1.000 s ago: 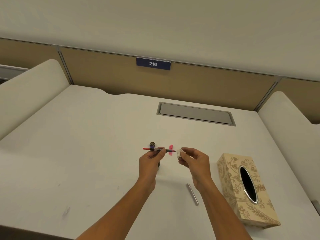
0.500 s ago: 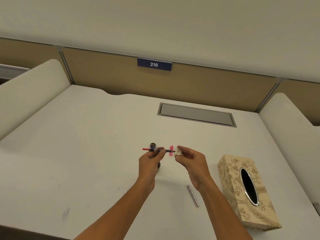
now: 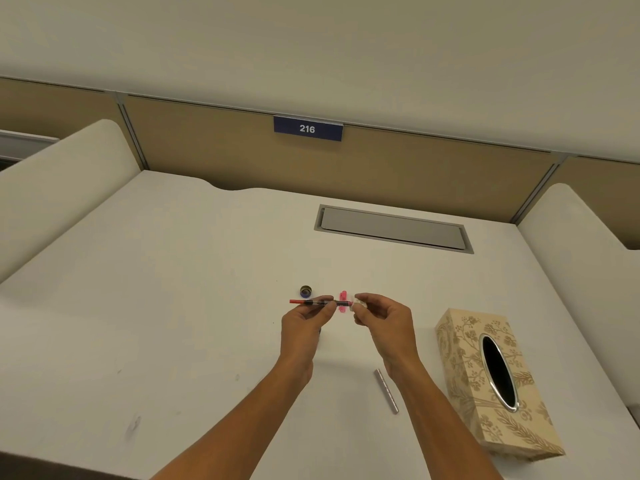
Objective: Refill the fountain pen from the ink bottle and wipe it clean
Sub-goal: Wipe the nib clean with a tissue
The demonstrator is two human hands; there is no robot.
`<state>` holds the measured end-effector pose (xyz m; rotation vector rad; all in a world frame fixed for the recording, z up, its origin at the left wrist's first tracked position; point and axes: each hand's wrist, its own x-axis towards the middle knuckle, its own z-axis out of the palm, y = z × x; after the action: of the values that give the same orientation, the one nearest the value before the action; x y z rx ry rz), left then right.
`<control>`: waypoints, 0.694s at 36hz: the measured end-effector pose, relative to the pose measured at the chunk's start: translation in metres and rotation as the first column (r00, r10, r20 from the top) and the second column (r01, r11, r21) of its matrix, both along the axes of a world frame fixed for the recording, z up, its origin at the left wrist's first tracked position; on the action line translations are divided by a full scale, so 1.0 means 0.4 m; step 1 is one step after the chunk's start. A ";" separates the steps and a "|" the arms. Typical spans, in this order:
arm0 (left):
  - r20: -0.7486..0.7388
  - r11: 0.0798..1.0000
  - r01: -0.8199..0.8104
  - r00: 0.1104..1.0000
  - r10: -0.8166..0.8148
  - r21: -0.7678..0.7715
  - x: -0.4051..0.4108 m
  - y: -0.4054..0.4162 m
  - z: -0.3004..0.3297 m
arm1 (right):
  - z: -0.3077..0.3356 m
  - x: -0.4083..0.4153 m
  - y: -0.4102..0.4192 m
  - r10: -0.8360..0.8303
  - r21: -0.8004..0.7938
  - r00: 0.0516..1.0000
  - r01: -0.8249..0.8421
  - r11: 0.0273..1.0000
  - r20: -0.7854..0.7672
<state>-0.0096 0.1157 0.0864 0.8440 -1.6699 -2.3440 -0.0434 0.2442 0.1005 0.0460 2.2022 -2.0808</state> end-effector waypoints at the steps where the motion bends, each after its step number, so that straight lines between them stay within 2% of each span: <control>1: 0.001 1.000 -0.003 1.000 0.003 -0.001 -0.001 0.001 0.000 | 0.000 0.000 -0.001 -0.002 0.005 1.000 0.002 1.000 -0.003; 12: -0.001 1.000 0.010 1.000 -0.010 0.016 0.005 0.005 -0.002 | -0.007 0.000 -0.006 -0.026 0.024 1.000 0.026 0.999 -0.003; 25: -0.020 0.999 -0.019 1.000 0.019 0.028 0.001 -0.004 -0.002 | -0.020 -0.012 -0.008 -0.082 -0.125 0.990 0.097 0.987 0.115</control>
<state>-0.0092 0.1140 0.0856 0.8346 -1.6182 -2.3602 -0.0483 0.2411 0.0926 0.2468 2.0327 -2.2070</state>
